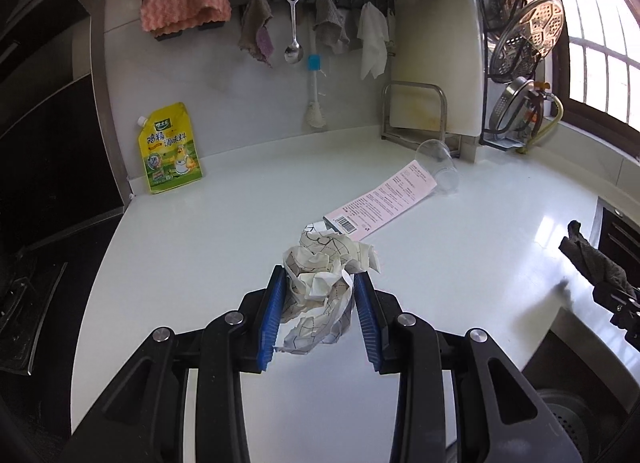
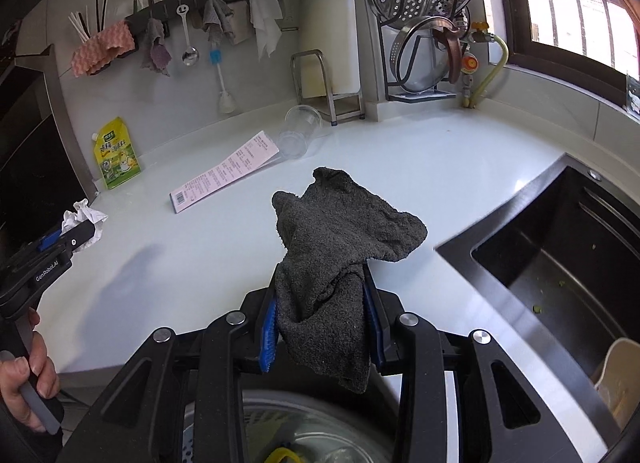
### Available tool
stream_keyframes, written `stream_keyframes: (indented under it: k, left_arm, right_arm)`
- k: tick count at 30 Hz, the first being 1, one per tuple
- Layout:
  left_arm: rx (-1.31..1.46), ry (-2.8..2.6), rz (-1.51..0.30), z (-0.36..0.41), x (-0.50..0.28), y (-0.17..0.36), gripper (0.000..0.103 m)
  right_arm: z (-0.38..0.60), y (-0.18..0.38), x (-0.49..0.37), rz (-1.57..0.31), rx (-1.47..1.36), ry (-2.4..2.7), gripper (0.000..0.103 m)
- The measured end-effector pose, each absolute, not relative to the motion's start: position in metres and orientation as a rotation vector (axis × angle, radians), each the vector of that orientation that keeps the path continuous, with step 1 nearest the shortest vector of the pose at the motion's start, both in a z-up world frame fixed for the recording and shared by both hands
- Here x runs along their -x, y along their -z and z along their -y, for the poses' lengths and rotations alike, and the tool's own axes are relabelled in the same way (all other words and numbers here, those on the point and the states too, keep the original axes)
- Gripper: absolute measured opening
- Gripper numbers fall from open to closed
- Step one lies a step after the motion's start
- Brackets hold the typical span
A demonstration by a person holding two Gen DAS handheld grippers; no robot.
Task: Collect trash
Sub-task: 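Carry cloth and crumpled paper over the bin and open both grippers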
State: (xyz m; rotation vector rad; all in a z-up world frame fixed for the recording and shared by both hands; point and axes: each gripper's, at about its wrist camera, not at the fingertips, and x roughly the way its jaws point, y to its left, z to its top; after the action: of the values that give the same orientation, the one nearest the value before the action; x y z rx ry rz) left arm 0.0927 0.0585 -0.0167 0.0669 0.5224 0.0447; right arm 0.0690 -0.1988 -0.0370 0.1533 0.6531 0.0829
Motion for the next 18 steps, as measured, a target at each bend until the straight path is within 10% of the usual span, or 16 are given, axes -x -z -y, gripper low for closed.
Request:
stream_keyframes:
  k: [18]
  left_arm:
    - [-0.085,0.020,-0.513,-0.049,-0.003,0.009,0.035]
  right_arm:
    - [0.188,0.030,0.031,-0.641,-0.217,-0.096,0.034]
